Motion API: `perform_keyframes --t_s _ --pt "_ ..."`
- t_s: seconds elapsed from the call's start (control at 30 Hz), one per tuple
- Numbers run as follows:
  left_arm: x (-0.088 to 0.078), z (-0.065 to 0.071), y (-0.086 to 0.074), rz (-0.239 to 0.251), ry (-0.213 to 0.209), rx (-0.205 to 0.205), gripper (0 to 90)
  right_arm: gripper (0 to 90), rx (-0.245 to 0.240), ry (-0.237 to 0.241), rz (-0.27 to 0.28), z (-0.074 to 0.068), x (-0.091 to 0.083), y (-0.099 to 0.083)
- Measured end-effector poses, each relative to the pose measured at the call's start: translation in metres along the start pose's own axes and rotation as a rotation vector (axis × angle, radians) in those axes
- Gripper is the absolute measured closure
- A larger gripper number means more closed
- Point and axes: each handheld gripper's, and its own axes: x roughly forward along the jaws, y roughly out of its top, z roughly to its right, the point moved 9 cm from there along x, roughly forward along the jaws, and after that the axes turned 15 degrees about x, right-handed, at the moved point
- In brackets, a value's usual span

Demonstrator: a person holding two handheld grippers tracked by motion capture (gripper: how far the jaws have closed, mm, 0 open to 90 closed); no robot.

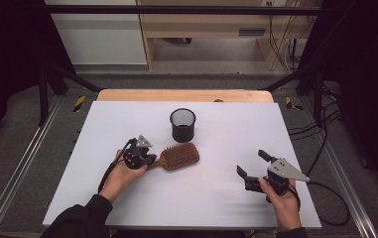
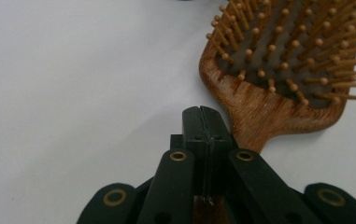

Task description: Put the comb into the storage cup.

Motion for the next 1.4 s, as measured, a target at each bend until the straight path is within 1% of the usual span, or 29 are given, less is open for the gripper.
perform_keyframes --t_s 0.03,0.1,0.2,0.27,0.37,0.47,0.73,0.93,1.0,1.03,1.2,1.27,1.3,1.33,1.37,1.4 --pt "0.000 0.001 -0.001 -0.003 0.001 0.006 90.0 4.5 0.001 0.000 -0.001 0.000 0.000 0.000" --pt "-0.002 0.005 -0.002 -0.006 -0.008 0.004 90.0 4.5 0.001 0.000 -0.002 0.000 0.000 0.000" --pt "-0.004 0.009 -0.002 -0.014 -0.018 0.017 90.0 4.5 0.003 0.001 -0.005 0.000 0.001 -0.001" --pt "-0.005 0.011 -0.002 -0.015 -0.017 0.022 90.0 4.5 0.002 0.001 -0.006 0.000 0.001 -0.001" --pt "-0.006 0.011 -0.002 -0.020 -0.023 0.019 90.0 4.5 0.002 0.001 -0.006 0.000 0.001 -0.001" --pt "-0.007 0.012 -0.002 -0.018 -0.034 0.004 90.0 4.5 0.003 0.002 -0.006 0.000 0.001 -0.001" --pt "-0.007 0.018 -0.003 -0.042 -0.062 0.019 90.0 4.5 0.003 0.002 -0.007 0.000 0.001 -0.001" --pt "-0.007 0.017 -0.004 -0.042 -0.064 0.017 90.0 4.5 0.003 0.002 -0.006 0.000 0.001 -0.001" --pt "-0.008 0.017 -0.003 -0.036 -0.060 0.012 90.0 4.5 0.004 0.003 -0.007 0.000 0.001 -0.001" --pt "-0.011 0.016 -0.001 -0.025 -0.058 0.008 90.0 4.5 0.004 0.002 -0.004 0.000 0.000 -0.001" --pt "-0.018 0.015 0.005 -0.011 -0.054 0.007 90.0 4.5 0.003 0.002 -0.002 0.000 0.000 0.000" --pt "-0.022 0.015 0.008 -0.001 -0.050 0.004 88.9 4.5 0.002 0.002 -0.002 0.000 0.000 0.000" --pt "-0.023 0.015 0.009 0.002 -0.049 0.002 85.6 4.5 0.003 0.003 -0.001 0.000 0.000 0.000" --pt "-0.025 0.015 0.010 0.001 -0.047 0.006 83.6 4.5 0.003 0.003 -0.001 0.000 0.000 0.000" --pt "-0.027 0.015 0.011 0.004 -0.042 0.004 83.6 4.5 0.003 0.003 -0.001 0.000 0.000 0.000" --pt "-0.028 0.014 0.012 0.004 -0.035 0.002 80.7 4.5 0.003 0.003 0.000 0.000 0.000 0.000"
